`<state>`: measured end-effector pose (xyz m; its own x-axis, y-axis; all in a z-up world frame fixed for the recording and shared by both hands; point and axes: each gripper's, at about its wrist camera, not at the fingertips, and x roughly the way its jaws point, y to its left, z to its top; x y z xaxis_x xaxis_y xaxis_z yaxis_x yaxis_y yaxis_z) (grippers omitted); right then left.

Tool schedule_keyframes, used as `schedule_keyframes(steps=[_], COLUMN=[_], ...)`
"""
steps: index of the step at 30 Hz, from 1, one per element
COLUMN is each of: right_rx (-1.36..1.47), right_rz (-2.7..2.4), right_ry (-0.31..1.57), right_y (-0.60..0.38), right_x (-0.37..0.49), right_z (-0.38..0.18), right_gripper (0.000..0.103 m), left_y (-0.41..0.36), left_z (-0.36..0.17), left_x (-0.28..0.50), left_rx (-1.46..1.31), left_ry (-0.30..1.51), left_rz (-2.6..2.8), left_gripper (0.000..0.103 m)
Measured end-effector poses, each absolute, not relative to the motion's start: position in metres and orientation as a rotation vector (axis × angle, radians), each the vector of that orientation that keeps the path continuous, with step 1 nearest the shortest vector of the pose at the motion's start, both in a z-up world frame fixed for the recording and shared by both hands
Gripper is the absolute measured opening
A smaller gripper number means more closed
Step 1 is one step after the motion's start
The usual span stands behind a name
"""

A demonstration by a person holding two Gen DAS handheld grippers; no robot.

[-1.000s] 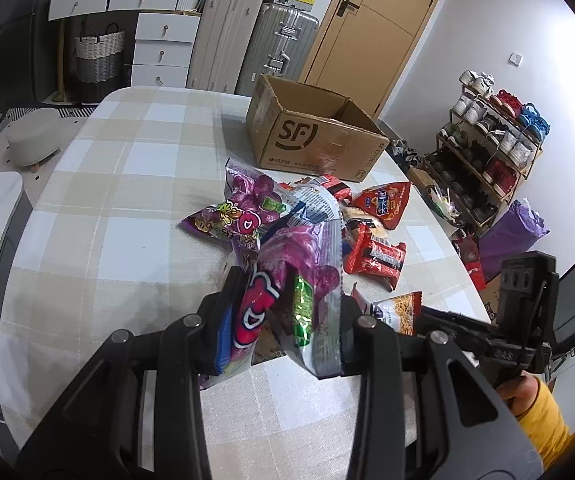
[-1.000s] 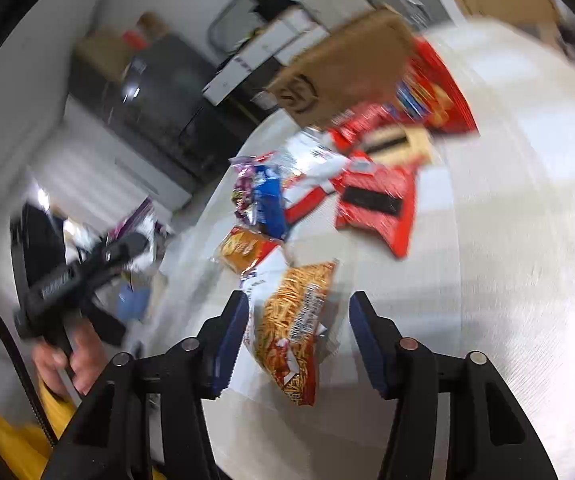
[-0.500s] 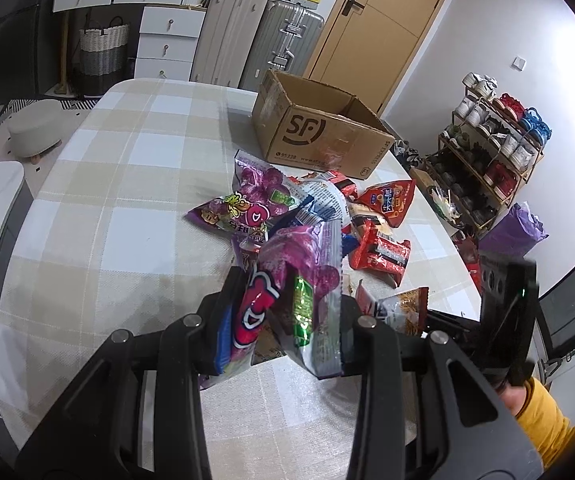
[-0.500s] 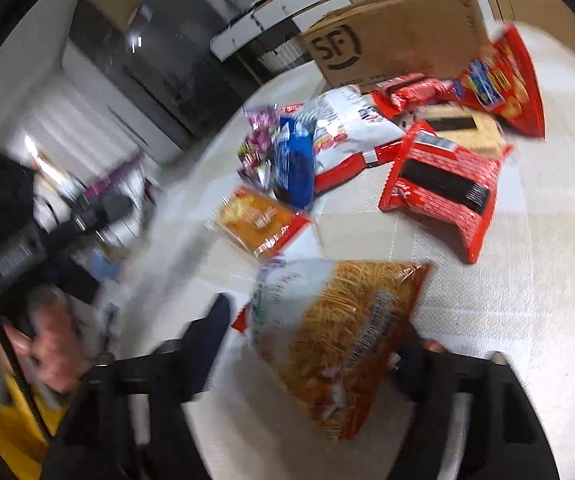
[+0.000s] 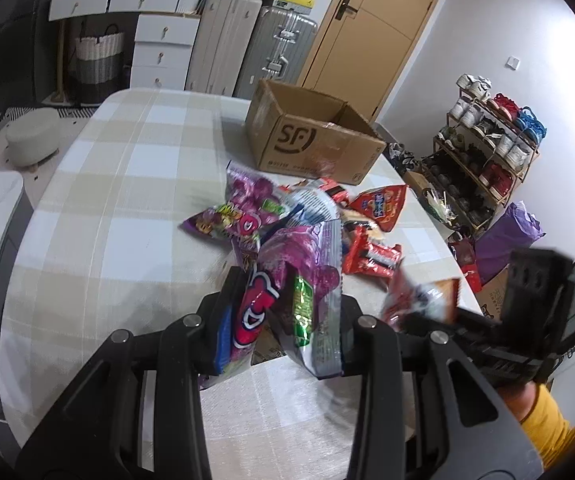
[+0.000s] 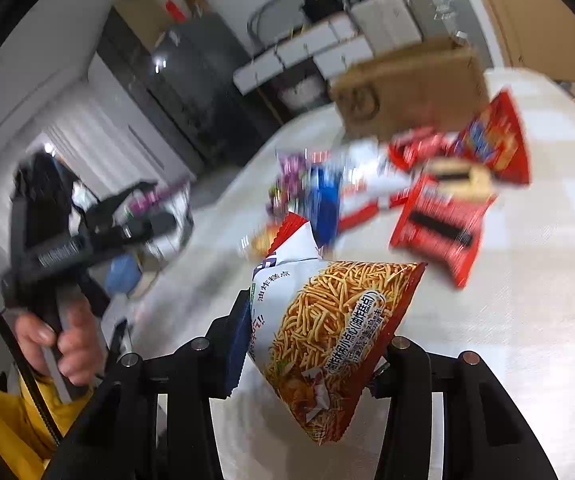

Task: Organize snacks
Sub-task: 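Lift the noodle bag with the right gripper while the left carries the pink bag, then lower both bags into the cardboard box and open both grippers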

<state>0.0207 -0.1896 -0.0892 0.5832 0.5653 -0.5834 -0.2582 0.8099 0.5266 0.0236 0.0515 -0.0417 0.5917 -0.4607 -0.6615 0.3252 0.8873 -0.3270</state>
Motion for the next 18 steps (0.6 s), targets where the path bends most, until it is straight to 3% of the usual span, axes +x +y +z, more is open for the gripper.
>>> schedule_keyframes(steps=[18], right_rx=[0.403], right_rz=[0.527], right_ry=[0.539], right_y=[-0.246], right_x=[0.064], right_z=[0.082], right_gripper=[0.046], left_y=[-0.002], left_z=[0.075], left_x=[0.058], left_rx=[-0.046], left_ry=[0.663], left_rz=[-0.541], left_gripper=[0.033])
